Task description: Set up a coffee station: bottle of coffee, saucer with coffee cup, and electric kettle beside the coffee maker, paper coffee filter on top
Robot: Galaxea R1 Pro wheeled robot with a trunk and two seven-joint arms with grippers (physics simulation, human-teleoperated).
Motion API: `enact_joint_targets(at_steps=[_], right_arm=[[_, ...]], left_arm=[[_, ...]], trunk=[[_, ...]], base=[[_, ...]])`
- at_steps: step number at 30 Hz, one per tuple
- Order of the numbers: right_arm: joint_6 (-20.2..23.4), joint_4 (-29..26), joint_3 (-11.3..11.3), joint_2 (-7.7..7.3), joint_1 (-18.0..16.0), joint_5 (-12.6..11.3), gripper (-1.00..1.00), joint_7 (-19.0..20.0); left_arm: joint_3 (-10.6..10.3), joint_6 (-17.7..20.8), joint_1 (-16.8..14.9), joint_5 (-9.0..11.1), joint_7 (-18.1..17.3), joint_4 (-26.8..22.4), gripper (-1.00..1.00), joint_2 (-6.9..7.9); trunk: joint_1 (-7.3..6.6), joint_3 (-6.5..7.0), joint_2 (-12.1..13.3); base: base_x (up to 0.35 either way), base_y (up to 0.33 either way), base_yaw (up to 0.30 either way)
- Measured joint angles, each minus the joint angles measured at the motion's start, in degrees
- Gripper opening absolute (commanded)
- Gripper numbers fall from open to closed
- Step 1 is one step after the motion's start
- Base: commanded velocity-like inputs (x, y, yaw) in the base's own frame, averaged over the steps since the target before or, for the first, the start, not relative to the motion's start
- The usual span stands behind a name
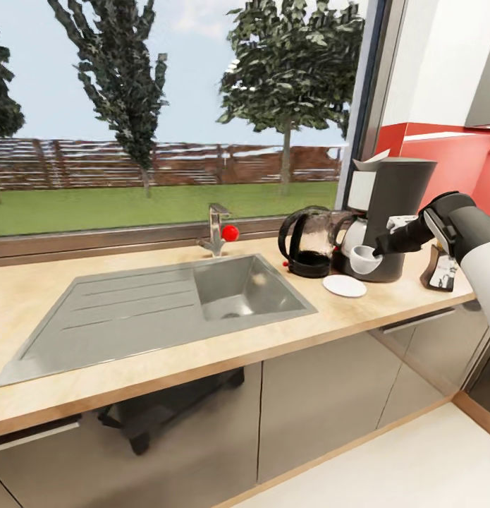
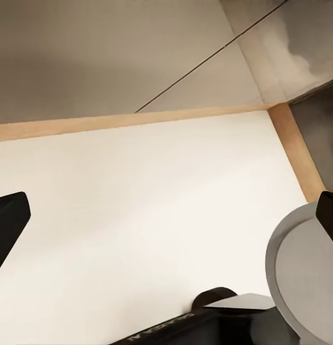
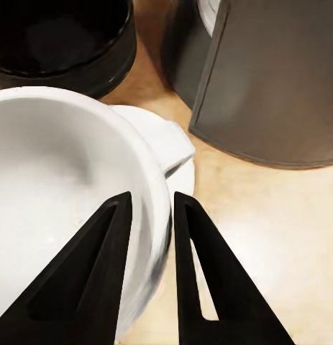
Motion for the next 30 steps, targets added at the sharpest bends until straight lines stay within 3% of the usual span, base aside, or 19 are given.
enact_joint_targets(at_steps=[1, 5, 22, 26, 30], right_arm=[[0.05, 0.0, -0.02, 0.0, 0.0, -0.07, -1.0, 1.97], [-0.01, 0.05, 0.03, 0.0, -0.01, 0.21, -1.0, 3.38], [-0.13, 1.44, 0.14, 0.59, 0.89, 0.41, -1.0, 3.61], [-0.12, 3.2, 0.16, 2.32, 1.04, 0.23, -1.0, 3.63], [-0.15, 3.43, 0.17, 3.13, 1.05, 0.28, -1.0, 3.63]], left_arm=[[0.06, 0.0, 0.0, -0.01, -0.01, 0.0, 1.0, 0.0], [0.0, 0.0, 0.0, 0.02, 0.08, 0.01, 1.0, 0.0], [0.04, 0.0, 0.0, -0.01, 0.17, 0.07, 1.0, 0.0], [0.09, 0.0, 0.0, -0.01, 0.15, 0.08, 1.0, 0.0], [0.1, 0.0, 0.0, -0.01, 0.11, 0.08, 1.0, 0.0]], trunk=[[0.0, 0.0, 0.0], [-0.01, 0.0, 0.0], [0.01, 0.0, 0.0], [0.01, 0.0, 0.0], [0.01, 0.0, 0.0]], base=[[0.027, -0.015, 0.0], [0.087, -0.098, 0.0], [0.069, -0.065, 0.0], [0.003, -0.003, 0.0], [0.0, 0.0, 0.0]])
